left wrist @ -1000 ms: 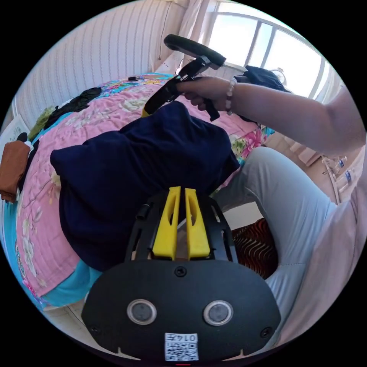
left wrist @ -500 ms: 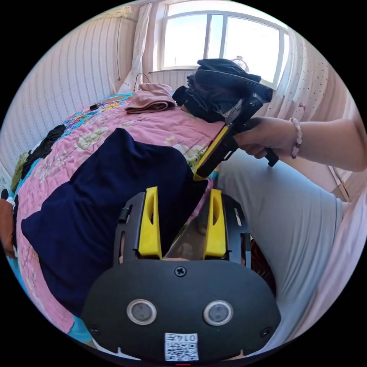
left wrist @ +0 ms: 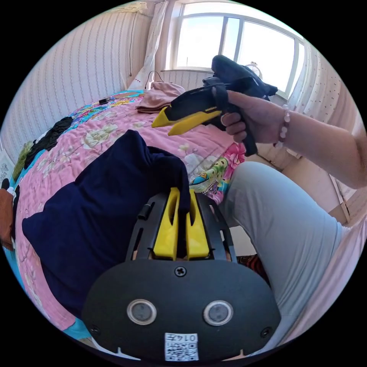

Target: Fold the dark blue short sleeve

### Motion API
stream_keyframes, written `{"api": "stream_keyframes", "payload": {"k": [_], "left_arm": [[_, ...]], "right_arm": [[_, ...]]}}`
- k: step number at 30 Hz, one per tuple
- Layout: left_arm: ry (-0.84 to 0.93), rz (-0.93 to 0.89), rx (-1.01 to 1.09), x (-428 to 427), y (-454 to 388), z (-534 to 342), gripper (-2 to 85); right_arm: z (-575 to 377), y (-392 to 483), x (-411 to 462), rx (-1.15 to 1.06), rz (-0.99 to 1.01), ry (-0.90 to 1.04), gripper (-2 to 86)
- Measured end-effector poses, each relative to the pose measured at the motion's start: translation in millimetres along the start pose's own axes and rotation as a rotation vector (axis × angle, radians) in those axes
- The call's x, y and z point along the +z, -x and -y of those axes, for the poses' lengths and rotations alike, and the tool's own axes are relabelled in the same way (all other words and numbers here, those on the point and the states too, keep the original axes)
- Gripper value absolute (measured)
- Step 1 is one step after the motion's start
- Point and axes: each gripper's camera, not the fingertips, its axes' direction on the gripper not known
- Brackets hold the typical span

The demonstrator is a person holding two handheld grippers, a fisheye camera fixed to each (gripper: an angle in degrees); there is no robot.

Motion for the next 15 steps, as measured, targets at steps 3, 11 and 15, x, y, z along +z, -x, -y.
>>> {"api": "stream_keyframes", "payload": {"k": [3, 11, 15], "left_arm": [[-0.016, -0.001, -0.015, -7, 8, 0, -0.9], [-0.162, 0.000, -0.163, -64, 64, -15, -0.9], [-0.224, 0.052, -0.352, -113, 116, -49, -0.9]], "right_arm": [[26, -31, 21, 0.071, -0.007, -0.074, 18.7], [95, -4, 75, -0.059, -0.067, 0.120, 4.6], [132, 40, 70, -0.156, 0.030, 0.108, 3.5]]}}
